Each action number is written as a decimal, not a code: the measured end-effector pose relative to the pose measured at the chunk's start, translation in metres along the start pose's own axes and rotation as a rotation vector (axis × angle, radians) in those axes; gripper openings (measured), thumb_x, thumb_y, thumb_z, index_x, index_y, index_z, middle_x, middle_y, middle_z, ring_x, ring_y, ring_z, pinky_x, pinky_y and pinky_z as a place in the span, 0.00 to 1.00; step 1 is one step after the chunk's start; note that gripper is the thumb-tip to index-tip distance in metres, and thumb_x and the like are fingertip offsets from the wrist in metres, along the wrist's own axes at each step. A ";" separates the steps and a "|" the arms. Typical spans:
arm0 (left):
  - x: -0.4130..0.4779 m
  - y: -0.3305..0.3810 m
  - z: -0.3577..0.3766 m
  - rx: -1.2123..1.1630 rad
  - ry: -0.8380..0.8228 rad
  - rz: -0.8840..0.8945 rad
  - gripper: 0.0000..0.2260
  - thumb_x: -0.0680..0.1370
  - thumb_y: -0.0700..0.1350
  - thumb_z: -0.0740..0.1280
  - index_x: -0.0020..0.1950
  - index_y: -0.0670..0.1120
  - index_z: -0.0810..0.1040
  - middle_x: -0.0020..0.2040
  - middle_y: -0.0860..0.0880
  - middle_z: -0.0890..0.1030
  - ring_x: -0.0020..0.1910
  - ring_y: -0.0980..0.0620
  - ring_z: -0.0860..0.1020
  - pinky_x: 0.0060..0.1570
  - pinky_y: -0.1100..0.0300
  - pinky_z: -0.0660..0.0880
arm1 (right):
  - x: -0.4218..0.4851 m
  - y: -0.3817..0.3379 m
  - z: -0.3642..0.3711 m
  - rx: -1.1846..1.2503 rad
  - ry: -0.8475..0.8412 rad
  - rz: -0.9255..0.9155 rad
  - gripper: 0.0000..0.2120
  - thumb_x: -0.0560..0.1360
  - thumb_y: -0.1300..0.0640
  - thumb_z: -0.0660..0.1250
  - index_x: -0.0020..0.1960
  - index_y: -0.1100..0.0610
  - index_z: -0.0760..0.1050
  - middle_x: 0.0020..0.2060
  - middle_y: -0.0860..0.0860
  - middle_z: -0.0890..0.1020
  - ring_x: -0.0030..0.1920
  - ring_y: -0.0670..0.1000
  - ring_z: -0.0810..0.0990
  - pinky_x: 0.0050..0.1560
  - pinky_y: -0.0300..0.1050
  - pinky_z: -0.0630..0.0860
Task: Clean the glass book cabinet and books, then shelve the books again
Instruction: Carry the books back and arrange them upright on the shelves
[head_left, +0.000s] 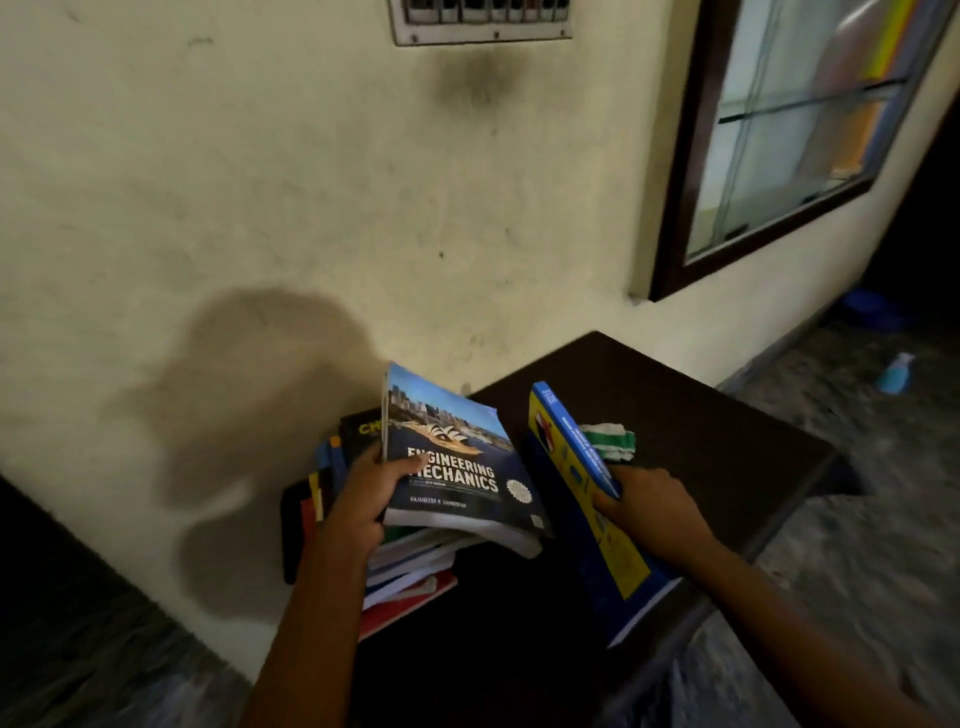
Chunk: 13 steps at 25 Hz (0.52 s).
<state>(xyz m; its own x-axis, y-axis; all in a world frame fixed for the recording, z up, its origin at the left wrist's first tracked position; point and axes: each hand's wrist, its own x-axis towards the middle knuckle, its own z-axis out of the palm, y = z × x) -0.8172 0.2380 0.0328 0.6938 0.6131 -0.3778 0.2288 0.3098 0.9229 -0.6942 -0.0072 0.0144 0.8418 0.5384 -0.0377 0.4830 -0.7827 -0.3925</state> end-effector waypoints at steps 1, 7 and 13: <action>-0.007 0.001 0.010 0.024 -0.021 0.036 0.18 0.73 0.34 0.69 0.62 0.40 0.75 0.49 0.40 0.81 0.41 0.43 0.80 0.42 0.52 0.78 | -0.005 0.006 -0.007 0.001 0.013 0.030 0.16 0.76 0.46 0.61 0.57 0.56 0.74 0.49 0.56 0.80 0.48 0.55 0.80 0.45 0.44 0.74; -0.032 0.001 0.095 0.011 -0.228 0.049 0.18 0.72 0.35 0.70 0.60 0.46 0.75 0.50 0.40 0.82 0.42 0.42 0.80 0.38 0.54 0.76 | -0.054 0.067 -0.047 0.003 0.132 0.237 0.11 0.77 0.48 0.61 0.38 0.52 0.69 0.36 0.52 0.75 0.44 0.56 0.77 0.38 0.41 0.64; -0.038 -0.023 0.251 0.184 -0.504 0.164 0.17 0.72 0.33 0.69 0.58 0.46 0.77 0.44 0.46 0.82 0.38 0.47 0.81 0.33 0.59 0.75 | -0.106 0.194 -0.081 0.066 0.216 0.514 0.10 0.76 0.49 0.62 0.45 0.56 0.74 0.37 0.54 0.78 0.37 0.51 0.74 0.35 0.42 0.65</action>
<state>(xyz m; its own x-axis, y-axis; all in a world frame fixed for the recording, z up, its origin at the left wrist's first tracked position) -0.6779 0.0253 0.0445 0.9605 0.2057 -0.1877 0.1746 0.0800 0.9814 -0.6699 -0.2411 0.0169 0.9985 0.0117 -0.0533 -0.0124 -0.9025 -0.4304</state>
